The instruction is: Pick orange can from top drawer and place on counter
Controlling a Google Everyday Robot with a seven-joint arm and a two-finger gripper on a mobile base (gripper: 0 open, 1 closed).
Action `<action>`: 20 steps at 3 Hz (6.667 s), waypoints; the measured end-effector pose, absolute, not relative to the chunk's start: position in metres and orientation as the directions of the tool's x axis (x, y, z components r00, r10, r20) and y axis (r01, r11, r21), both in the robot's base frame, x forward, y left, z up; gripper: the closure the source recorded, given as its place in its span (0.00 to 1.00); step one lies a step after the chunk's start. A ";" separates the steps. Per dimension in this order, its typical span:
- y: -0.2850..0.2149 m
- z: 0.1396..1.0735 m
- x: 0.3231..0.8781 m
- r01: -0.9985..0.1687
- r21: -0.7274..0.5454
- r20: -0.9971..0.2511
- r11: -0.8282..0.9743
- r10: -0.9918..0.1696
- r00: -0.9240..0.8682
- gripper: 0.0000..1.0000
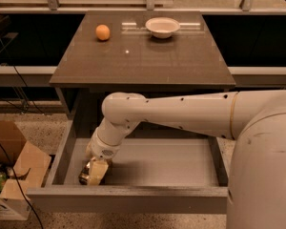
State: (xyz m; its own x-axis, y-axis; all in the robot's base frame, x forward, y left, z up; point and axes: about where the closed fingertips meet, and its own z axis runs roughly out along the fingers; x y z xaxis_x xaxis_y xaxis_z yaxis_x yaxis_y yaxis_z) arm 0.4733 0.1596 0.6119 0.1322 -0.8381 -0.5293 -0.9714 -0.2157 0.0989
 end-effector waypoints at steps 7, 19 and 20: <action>0.160 0.613 0.473 -0.971 0.099 -0.529 -0.216 -0.838 0.133 0.00; 0.140 0.633 0.478 -0.943 -0.046 -0.315 -0.329 -0.891 0.326 1.00; 0.127 0.671 0.470 -0.952 -0.050 -0.459 -0.302 -0.839 0.290 1.00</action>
Offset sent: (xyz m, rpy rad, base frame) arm 0.0956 -0.1346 0.2447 0.5345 -0.4305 -0.4825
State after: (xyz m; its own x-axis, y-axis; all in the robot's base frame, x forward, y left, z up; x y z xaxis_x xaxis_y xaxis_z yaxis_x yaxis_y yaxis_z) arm 0.4701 0.1272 0.6713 0.2903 -0.8395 -0.4593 -0.9521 -0.3017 -0.0504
